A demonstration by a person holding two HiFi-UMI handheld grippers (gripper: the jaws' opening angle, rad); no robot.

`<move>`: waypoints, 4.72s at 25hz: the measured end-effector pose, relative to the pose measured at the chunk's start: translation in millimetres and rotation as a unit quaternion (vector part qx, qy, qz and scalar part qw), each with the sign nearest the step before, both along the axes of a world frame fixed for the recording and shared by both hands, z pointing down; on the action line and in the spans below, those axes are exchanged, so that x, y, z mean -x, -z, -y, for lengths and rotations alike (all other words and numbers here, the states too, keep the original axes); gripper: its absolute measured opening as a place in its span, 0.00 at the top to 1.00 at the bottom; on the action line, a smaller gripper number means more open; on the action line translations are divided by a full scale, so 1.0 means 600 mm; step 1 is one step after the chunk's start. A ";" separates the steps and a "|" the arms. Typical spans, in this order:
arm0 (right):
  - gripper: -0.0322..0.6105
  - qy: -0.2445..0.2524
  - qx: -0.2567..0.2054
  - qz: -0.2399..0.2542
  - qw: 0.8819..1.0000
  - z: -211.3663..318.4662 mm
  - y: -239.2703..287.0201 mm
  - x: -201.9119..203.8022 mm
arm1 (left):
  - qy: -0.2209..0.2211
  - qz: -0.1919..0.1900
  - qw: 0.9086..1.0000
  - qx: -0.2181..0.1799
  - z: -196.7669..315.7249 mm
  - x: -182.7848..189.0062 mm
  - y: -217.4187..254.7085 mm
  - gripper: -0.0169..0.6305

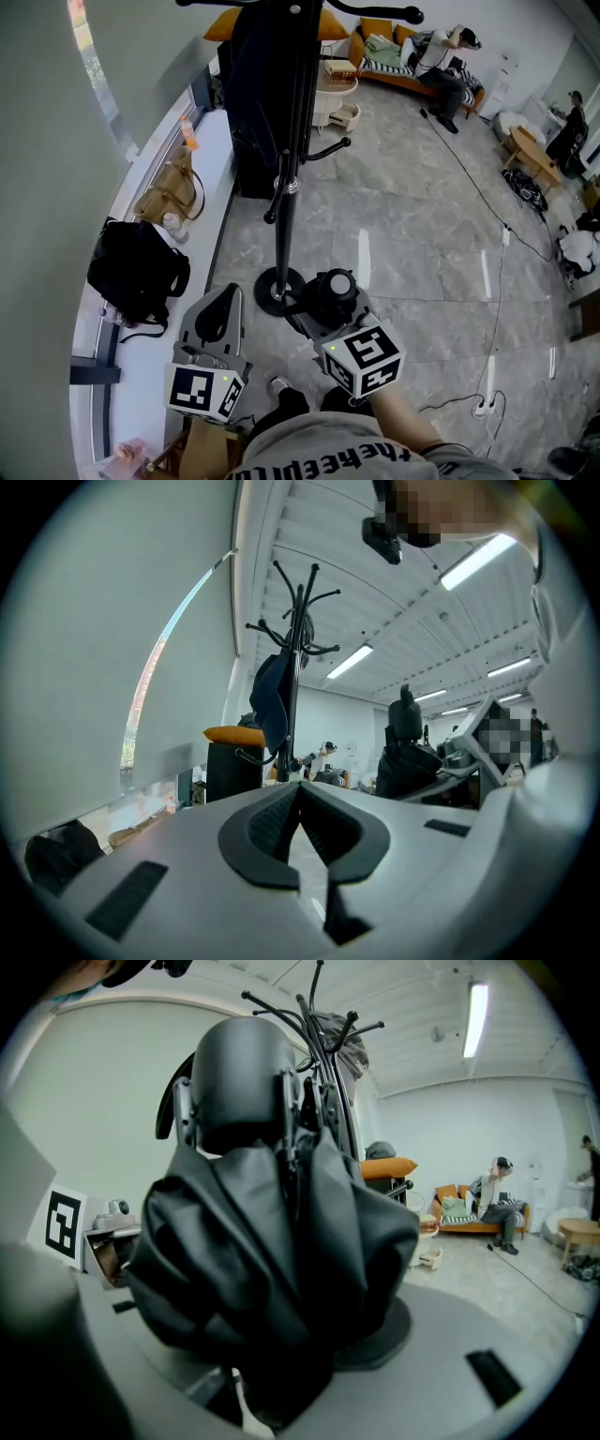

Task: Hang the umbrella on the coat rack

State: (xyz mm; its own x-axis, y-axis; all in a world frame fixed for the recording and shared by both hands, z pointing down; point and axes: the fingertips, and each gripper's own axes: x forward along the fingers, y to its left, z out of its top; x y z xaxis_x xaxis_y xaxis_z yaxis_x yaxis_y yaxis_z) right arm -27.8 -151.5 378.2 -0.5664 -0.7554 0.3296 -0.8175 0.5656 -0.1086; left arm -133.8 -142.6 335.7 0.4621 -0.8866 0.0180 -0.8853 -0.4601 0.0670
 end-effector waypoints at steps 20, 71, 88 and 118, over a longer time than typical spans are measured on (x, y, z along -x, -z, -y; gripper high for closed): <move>0.55 -0.022 0.028 -0.024 0.999 0.031 -0.034 0.010 | -0.010 -0.001 1.000 0.015 0.021 0.019 -0.021 0.95; 0.55 -0.060 0.125 -0.087 0.987 0.192 -0.142 0.007 | 0.040 -0.019 0.998 0.052 0.123 0.061 -0.062 0.95; 0.55 -0.068 0.135 -0.102 0.983 0.211 -0.164 0.008 | 0.048 -0.017 0.997 0.055 0.130 0.074 -0.064 0.95; 0.50 -0.062 0.175 -0.107 0.977 0.195 -0.214 -0.010 | 0.063 -0.014 0.996 0.061 0.123 0.071 -0.069 0.95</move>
State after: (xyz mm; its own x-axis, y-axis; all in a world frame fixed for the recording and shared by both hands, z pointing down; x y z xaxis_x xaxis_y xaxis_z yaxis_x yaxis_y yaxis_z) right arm -21.9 -268.7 506.5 -0.3671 -0.6336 0.6810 -0.9027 0.4194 -0.0964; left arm -176.5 -216.2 377.0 0.3499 -0.9293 0.1183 -0.9322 -0.3329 0.1422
